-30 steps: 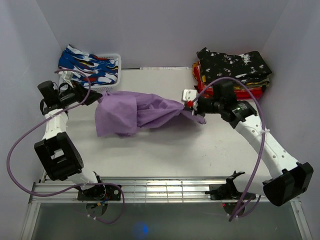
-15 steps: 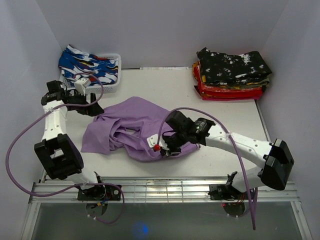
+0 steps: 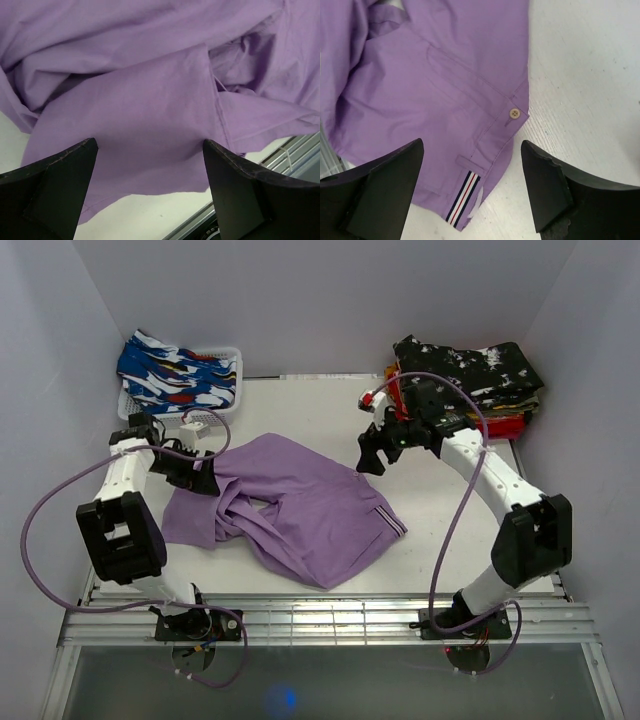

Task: Fold and stack the trousers
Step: Move the trousers to the center of the board, then flatten the trousers out

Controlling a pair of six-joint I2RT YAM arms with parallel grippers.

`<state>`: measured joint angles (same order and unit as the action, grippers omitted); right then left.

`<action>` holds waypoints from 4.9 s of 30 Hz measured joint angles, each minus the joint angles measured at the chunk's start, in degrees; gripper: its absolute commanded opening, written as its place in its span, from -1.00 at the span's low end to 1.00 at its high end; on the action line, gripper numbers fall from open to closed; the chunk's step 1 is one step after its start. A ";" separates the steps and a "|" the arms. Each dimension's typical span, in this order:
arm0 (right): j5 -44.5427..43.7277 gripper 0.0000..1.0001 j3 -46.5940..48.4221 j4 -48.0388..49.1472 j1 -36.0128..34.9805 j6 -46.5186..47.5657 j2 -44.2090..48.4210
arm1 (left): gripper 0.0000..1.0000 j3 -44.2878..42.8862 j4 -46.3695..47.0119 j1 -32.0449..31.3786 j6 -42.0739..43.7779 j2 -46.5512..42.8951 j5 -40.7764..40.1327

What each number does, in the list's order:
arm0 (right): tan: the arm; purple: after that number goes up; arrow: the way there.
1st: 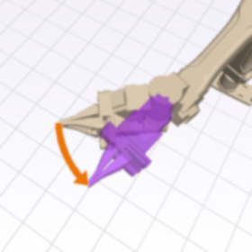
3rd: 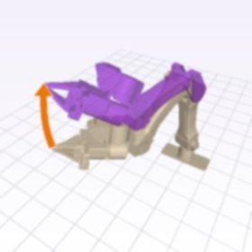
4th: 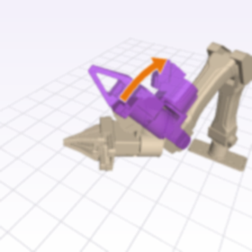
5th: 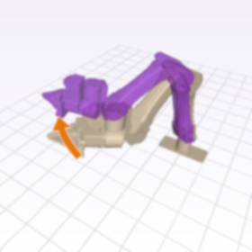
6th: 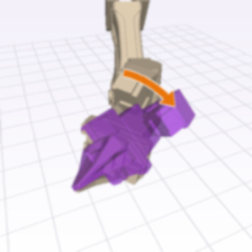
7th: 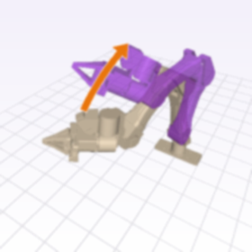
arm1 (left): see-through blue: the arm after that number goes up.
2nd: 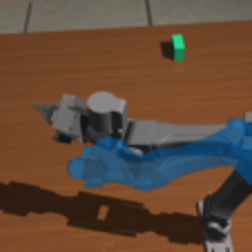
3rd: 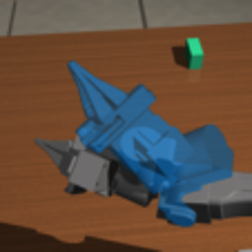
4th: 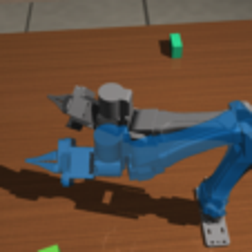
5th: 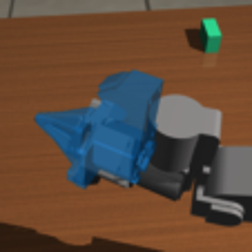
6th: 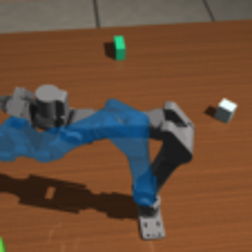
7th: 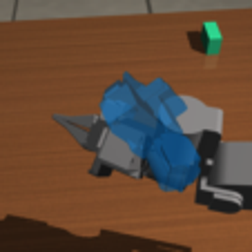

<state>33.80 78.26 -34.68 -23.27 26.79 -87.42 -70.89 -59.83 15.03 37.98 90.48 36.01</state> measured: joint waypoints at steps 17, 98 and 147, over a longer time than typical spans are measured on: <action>-0.74 0.79 28.59 6.88 -0.15 -14.29 -42.69 | 0.96 -17.46 3.54 -4.79 -8.37 11.15 -1.92; 18.16 -0.84 3.82 18.71 -5.11 -26.77 -29.29 | 0.96 0.37 11.04 -2.27 -20.87 4.39 -2.80; -11.52 0.32 -10.05 -7.43 9.33 6.99 -7.52 | 0.96 9.49 10.14 -4.98 -12.59 -2.23 -7.39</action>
<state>22.28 68.20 -42.11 -13.93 33.78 -94.94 -61.41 -49.69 10.04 25.39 88.25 28.62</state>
